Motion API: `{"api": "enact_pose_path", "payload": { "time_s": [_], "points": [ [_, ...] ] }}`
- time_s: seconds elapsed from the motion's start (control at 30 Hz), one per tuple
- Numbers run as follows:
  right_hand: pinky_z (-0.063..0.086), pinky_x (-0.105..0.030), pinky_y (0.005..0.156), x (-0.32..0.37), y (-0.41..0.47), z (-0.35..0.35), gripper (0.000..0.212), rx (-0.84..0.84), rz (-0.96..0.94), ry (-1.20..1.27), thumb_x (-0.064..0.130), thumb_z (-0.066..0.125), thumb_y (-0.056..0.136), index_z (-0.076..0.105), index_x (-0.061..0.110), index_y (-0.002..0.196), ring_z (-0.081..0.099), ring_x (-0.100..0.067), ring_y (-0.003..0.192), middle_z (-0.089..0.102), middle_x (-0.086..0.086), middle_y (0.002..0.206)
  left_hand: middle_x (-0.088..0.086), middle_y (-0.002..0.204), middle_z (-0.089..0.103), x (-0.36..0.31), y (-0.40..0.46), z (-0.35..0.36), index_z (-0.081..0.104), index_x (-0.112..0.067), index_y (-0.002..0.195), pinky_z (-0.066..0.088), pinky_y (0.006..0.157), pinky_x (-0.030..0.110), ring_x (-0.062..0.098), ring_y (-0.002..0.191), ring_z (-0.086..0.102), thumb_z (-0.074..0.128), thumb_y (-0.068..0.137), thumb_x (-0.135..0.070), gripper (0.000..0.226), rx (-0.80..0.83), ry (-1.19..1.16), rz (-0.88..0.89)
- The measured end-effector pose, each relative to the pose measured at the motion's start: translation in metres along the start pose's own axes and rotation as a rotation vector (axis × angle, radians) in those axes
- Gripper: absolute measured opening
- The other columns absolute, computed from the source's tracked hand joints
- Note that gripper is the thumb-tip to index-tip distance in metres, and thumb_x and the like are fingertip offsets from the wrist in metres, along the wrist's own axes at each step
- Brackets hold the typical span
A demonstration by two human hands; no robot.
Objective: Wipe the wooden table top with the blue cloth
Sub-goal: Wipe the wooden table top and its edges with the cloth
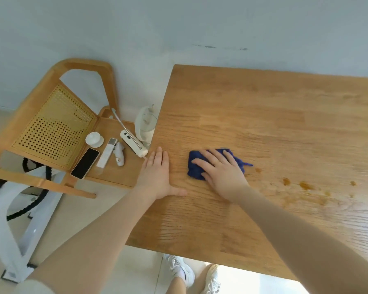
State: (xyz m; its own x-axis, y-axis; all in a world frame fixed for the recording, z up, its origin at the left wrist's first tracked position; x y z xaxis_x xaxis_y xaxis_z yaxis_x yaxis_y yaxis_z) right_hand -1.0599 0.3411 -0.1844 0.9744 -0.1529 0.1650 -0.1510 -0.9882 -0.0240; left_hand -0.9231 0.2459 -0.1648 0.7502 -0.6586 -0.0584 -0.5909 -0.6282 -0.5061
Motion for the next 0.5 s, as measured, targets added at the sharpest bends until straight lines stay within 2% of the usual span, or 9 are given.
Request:
{"api": "enact_pose_path", "payload": {
  "time_s": [0.1, 0.23, 0.3, 0.37, 0.43, 0.5],
  "points": [
    [0.009, -0.047, 0.114, -0.041, 0.026, -0.008, 0.042, -0.012, 0.276, 0.023, 0.026, 0.036, 0.099, 0.032, 0.032, 0.14, 0.015, -0.023, 0.142, 0.024, 0.0, 0.153, 0.016, 0.157, 0.0, -0.007, 0.011, -0.013, 0.009, -0.006, 0.149, 0.008, 0.118, 0.043, 0.031, 0.144, 0.002, 0.052, 0.058, -0.086, 0.128, -0.01, -0.031, -0.014],
    [0.004, -0.046, 0.115, -0.044, 0.031, -0.012, 0.045, -0.002, 0.393, 0.05, 0.019, 0.03, 0.099, 0.026, 0.033, 0.141, 0.007, -0.023, 0.144, 0.017, -0.004, 0.155, 0.01, 0.158, 0.002, -0.036, 0.016, -0.026, 0.033, -0.009, 0.141, 0.002, 0.118, 0.041, 0.026, 0.145, -0.002, 0.061, 0.066, -0.072, 0.102, -0.16, -0.084, 0.155],
    [0.003, -0.045, 0.115, -0.024, 0.01, -0.009, 0.047, -0.016, 0.359, 0.075, 0.02, 0.033, 0.096, 0.029, 0.032, 0.141, 0.007, -0.023, 0.144, 0.017, -0.003, 0.156, 0.009, 0.158, -0.002, -0.05, 0.011, -0.015, 0.026, -0.01, 0.144, -0.001, 0.118, 0.041, 0.024, 0.145, -0.007, 0.064, 0.066, -0.07, 0.106, -0.153, -0.095, 0.226],
    [0.004, -0.045, 0.114, -0.002, -0.014, -0.008, 0.048, 0.011, 0.227, 0.103, 0.026, 0.038, 0.092, 0.034, 0.03, 0.14, 0.012, -0.025, 0.143, 0.019, -0.003, 0.155, 0.007, 0.158, -0.008, -0.061, 0.009, -0.001, 0.007, -0.011, 0.15, -0.004, 0.118, 0.043, 0.021, 0.145, -0.01, 0.063, 0.062, -0.075, 0.121, -0.095, -0.049, 0.254],
    [0.017, -0.048, 0.111, -0.001, -0.025, -0.006, 0.047, 0.051, 0.11, 0.092, 0.031, 0.039, 0.09, 0.04, 0.031, 0.137, 0.025, -0.028, 0.14, 0.029, -0.004, 0.151, 0.006, 0.158, -0.012, -0.066, 0.013, 0.004, -0.003, -0.01, 0.15, -0.005, 0.118, 0.043, 0.019, 0.145, -0.011, 0.061, 0.059, -0.078, 0.13, -0.072, -0.003, 0.266],
    [0.03, -0.05, 0.105, -0.021, -0.015, -0.009, 0.047, 0.023, 0.099, 0.042, 0.031, 0.03, 0.089, 0.044, 0.032, 0.134, 0.037, -0.029, 0.134, 0.04, -0.005, 0.146, 0.007, 0.158, -0.015, -0.067, 0.017, 0.005, -0.007, -0.009, 0.149, -0.007, 0.118, 0.042, 0.019, 0.145, -0.011, 0.061, 0.058, -0.079, 0.134, -0.073, 0.038, 0.269]
  ]
}}
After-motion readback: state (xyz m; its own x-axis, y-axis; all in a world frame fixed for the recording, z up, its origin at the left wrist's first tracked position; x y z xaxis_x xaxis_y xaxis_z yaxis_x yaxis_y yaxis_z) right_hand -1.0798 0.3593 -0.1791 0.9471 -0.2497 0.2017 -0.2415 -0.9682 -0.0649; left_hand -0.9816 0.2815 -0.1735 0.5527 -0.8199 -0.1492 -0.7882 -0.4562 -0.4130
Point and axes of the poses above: each hand's wrist, its own y-axis towards the middle knuckle, its own z-axis out of the palm, x = y × z, the point moved 6 cm from there along y, towards the middle knuckle
